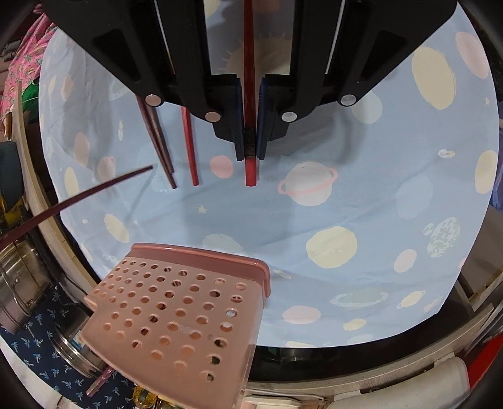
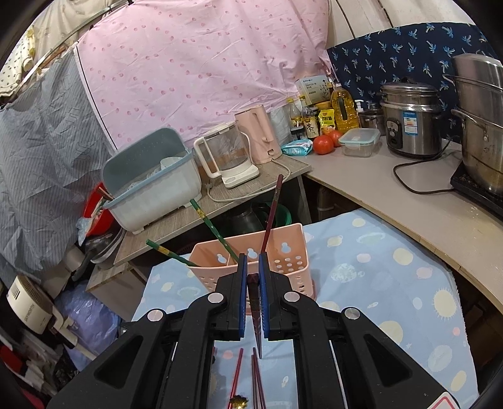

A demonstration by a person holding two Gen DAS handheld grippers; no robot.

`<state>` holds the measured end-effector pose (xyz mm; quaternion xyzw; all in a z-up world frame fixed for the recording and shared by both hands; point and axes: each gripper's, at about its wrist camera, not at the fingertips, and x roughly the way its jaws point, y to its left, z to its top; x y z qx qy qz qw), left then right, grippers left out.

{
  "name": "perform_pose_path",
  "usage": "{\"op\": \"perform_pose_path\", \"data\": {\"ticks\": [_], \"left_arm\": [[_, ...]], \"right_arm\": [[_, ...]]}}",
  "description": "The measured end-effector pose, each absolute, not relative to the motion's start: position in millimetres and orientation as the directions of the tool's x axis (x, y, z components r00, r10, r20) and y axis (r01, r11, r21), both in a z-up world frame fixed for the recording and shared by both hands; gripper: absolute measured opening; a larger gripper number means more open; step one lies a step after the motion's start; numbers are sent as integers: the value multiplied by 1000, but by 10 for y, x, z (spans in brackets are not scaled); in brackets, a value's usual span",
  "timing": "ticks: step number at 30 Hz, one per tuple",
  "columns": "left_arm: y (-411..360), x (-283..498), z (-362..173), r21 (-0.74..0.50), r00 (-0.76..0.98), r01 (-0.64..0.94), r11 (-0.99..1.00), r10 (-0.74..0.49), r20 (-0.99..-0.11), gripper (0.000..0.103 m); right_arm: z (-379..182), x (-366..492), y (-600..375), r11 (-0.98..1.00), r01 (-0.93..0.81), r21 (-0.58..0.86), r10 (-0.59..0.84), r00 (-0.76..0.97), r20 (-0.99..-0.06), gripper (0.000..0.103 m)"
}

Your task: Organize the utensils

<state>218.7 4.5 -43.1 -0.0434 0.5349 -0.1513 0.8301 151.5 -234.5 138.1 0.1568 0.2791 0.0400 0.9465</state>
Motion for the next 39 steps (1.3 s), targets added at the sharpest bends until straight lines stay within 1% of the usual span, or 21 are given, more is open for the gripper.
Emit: {"op": "perform_pose_path", "data": {"ticks": [6, 13, 15, 22, 25, 30, 34, 36, 39], "left_arm": [[69, 1959, 100, -278, 443, 225, 934, -352, -825, 7], [70, 1782, 1105, -293, 582, 290, 911, -411, -702, 7], [46, 1787, 1400, -275, 625, 311, 910, -414, -662, 7], [-129, 1984, 2168, -217, 739, 341, 914, -404, -539, 7], [-182, 2113, 2421, -192, 782, 337, 922, -387, -488, 7], [-228, 2360, 2691, -164, 833, 300, 940, -342, -434, 7], [-213, 2563, 2816, -160, 857, 280, 946, -322, -402, 7], [-215, 2648, 2804, -154, 863, 272, 950, -312, -399, 7], [-210, 2759, 2671, -153, 855, 263, 953, -304, -420, 7]], "right_arm": [[1460, 1358, -2340, 947, 6, 322, 167, 846, -506, 8], [1685, 1217, -2367, 947, -14, 320, 173, 863, -474, 8], [1756, 1235, -2377, 948, -23, 318, 178, 866, -468, 8], [2053, 1465, -2429, 946, -54, 320, 196, 880, -432, 8], [2265, 1625, -2448, 948, -63, 313, 190, 900, -392, 8], [2571, 1964, -2427, 948, -72, 310, 181, 924, -337, 8], [2681, 2218, -2405, 945, -70, 319, 174, 935, -310, 8], [2648, 2348, -2386, 947, -62, 316, 166, 935, -314, 8], [2482, 2493, -2352, 948, -49, 316, 163, 924, -346, 8]]}}
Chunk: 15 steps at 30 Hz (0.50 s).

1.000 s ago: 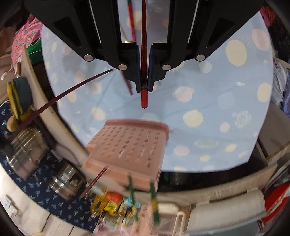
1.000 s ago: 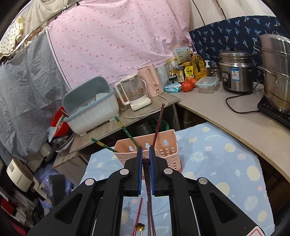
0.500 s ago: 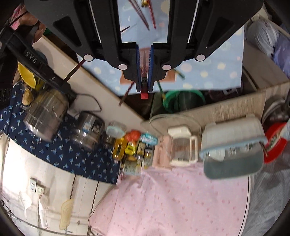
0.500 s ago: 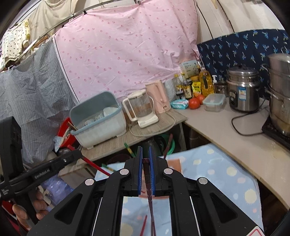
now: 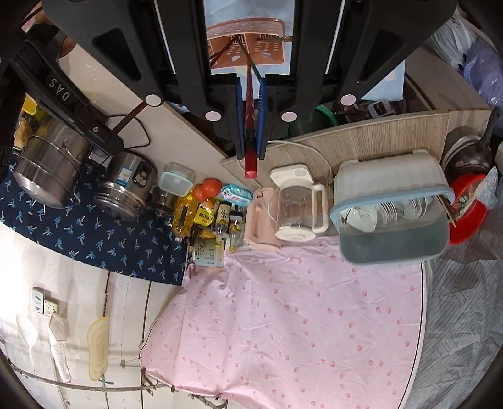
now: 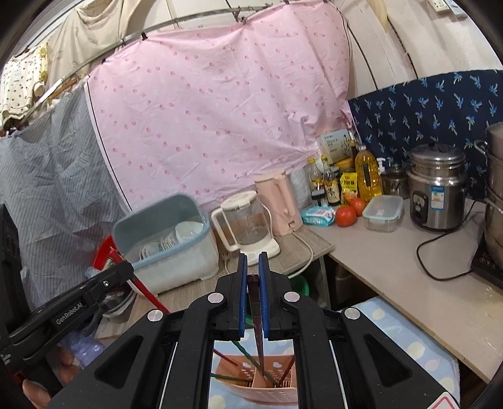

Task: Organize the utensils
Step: 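Lower the red chopstick into the holder with the left tool while the right tool releases the maroon chopstick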

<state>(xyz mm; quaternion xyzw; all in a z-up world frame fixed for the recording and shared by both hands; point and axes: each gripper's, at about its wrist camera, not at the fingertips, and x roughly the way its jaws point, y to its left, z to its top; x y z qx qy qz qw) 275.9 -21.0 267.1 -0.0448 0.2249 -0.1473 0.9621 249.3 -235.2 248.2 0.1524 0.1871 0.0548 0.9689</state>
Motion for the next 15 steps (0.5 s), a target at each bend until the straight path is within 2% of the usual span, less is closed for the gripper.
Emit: {"op": "perform_pose_path", "data": {"ticks": [7, 8, 9, 11, 15], "left_arm": [[-184, 2936, 2194, -167, 815, 244, 955, -295, -498, 8], [-172, 2938, 2156, -171, 817, 233, 957, -288, -499, 12], [-156, 2933, 2130, -172, 819, 222, 960, -279, -501, 25], [-123, 2901, 2113, -177, 823, 217, 960, -277, -495, 39], [-76, 2813, 2115, -177, 820, 215, 960, -276, -501, 44]], "right_arm": [[1941, 2689, -2293, 952, -16, 307, 160, 877, -453, 8], [1896, 2682, -2287, 953, -6, 302, 151, 876, -458, 12], [1870, 2666, -2288, 955, 4, 298, 141, 876, -462, 23], [1846, 2616, -2305, 952, 11, 305, 136, 878, -459, 32], [1878, 2469, -2351, 947, 14, 320, 139, 883, -448, 32]]}}
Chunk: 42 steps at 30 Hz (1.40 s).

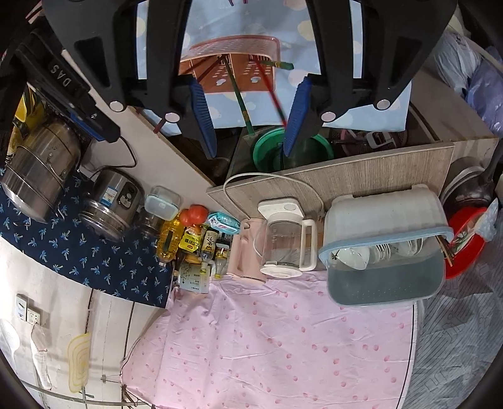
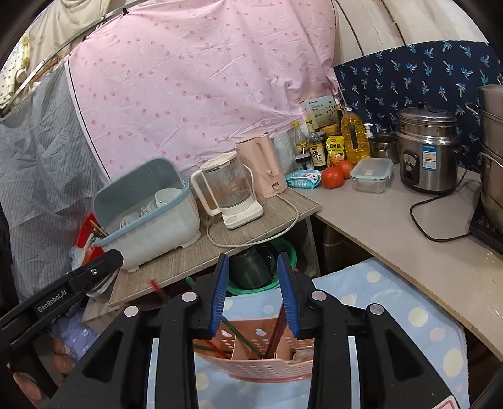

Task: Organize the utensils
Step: 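Lower the red chopstick into the holder with the left tool while the right tool releases the maroon chopstick, then move both open tools back over the remaining utensils, then grasp the red chopstick with the left tool while the right tool grasps a dark brown chopstick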

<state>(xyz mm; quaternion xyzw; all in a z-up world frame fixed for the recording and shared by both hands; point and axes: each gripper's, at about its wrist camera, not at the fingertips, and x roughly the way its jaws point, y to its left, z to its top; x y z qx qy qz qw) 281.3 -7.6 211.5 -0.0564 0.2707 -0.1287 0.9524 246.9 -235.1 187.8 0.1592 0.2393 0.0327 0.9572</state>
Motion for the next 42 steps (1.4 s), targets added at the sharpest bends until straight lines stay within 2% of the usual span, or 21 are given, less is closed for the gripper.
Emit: {"op": "perform_pose_path", "data": {"ticks": [3, 7, 9, 10, 20, 29, 37, 42], "left_arm": [[-59, 2684, 2113, -164, 820, 211, 964, -266, -507, 51], [-24, 2423, 2066, -178, 793, 232, 956, -292, -535, 54], [-23, 2257, 2012, -182, 777, 238, 954, -300, -553, 65], [-27, 2161, 1975, -186, 766, 248, 951, -310, -563, 66], [-18, 1156, 1242, -225, 637, 278, 934, -354, -685, 66], [-94, 450, 204, -173, 508, 293, 940, -306, -805, 66], [-179, 245, -345, -124, 476, 287, 950, -253, -842, 65], [-213, 225, -439, -108, 483, 297, 949, -246, -840, 60]], "right_arm": [[1919, 2298, -2358, 946, 12, 324, 139, 888, -438, 35], [1912, 1973, -2358, 942, 6, 336, 152, 884, -441, 36], [1876, 1775, -2349, 942, 4, 335, 154, 882, -446, 36], [1845, 1660, -2346, 942, 6, 336, 155, 880, -449, 36], [1184, 618, -2357, 927, 49, 373, 180, 812, -555, 36], [248, -27, -2185, 954, 86, 286, 150, 691, -707, 36], [-262, -170, -1996, 976, 63, 209, 124, 629, -768, 36], [-368, -143, -1900, 983, 37, 180, 119, 617, -778, 31]]}}
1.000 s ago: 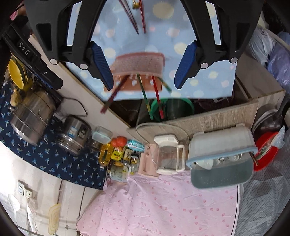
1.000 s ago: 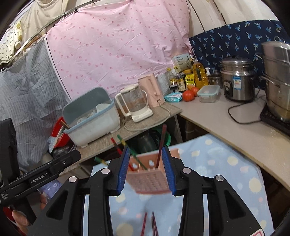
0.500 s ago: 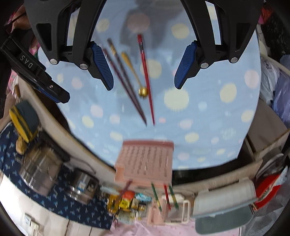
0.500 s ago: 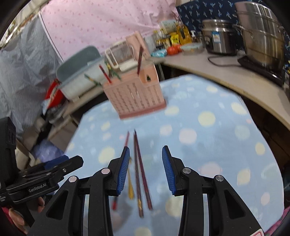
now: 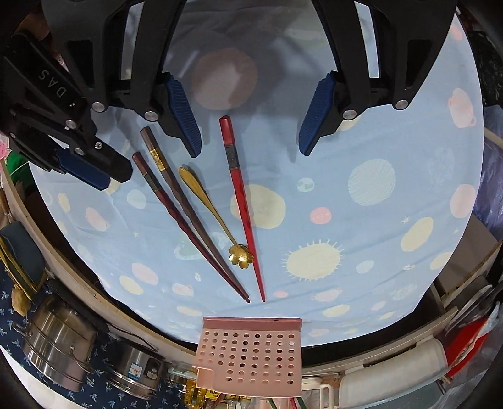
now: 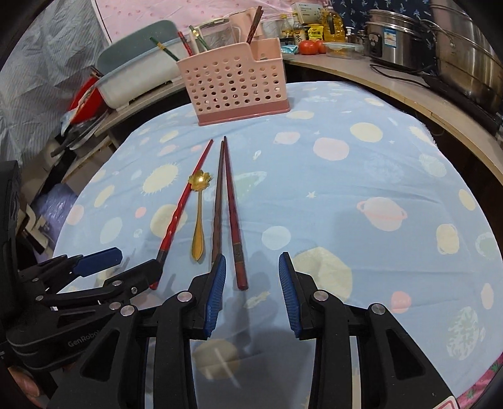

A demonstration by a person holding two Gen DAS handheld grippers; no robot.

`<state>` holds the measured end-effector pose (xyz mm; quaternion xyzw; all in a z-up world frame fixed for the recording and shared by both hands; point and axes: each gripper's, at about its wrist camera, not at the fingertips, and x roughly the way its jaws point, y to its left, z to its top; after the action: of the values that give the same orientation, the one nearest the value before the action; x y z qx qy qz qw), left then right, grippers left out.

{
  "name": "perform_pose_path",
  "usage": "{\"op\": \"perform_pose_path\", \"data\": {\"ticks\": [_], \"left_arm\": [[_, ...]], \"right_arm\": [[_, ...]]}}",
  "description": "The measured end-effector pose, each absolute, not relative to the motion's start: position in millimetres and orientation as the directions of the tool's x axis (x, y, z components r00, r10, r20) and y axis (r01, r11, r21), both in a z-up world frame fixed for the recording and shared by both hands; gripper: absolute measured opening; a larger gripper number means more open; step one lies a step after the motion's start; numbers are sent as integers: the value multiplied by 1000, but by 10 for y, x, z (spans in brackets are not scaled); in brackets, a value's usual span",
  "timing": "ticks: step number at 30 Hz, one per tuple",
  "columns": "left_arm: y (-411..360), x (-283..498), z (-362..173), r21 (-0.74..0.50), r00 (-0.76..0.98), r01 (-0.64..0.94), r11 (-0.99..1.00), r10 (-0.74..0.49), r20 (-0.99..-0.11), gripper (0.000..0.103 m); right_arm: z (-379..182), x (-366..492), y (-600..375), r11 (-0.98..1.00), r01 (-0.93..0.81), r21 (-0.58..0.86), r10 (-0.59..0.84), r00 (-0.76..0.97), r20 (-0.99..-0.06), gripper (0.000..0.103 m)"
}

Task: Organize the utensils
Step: 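Grasp the red chopstick with the left tool while the right tool grasps a dark brown chopstick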

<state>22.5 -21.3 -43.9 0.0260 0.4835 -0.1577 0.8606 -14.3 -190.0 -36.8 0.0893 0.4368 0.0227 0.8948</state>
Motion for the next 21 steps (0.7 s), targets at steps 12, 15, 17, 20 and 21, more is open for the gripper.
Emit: {"op": "perform_pose_path", "data": {"ticks": [12, 15, 17, 20, 21], "left_arm": [[-241, 314, -539, -92, 482, 289, 953, -228, -846, 42], [-242, 337, -536, -98, 481, 295, 951, -236, -844, 33], [-253, 343, -539, -98, 483, 297, 950, -238, -843, 30], [-267, 345, -538, -101, 481, 305, 947, -245, -842, 17], [-266, 349, -536, -105, 478, 307, 946, -249, -843, 11]], "right_arm": [[-532, 7, -1791, 986, 11, 166, 128, 588, -799, 15], [-560, 28, -1775, 987, 7, 159, 124, 589, -799, 14], [-561, 40, -1767, 988, 3, 154, 123, 590, -798, 14], [-565, 46, -1744, 990, -4, 140, 116, 592, -797, 11], [-567, 44, -1742, 990, -7, 138, 116, 592, -798, 9]]}}
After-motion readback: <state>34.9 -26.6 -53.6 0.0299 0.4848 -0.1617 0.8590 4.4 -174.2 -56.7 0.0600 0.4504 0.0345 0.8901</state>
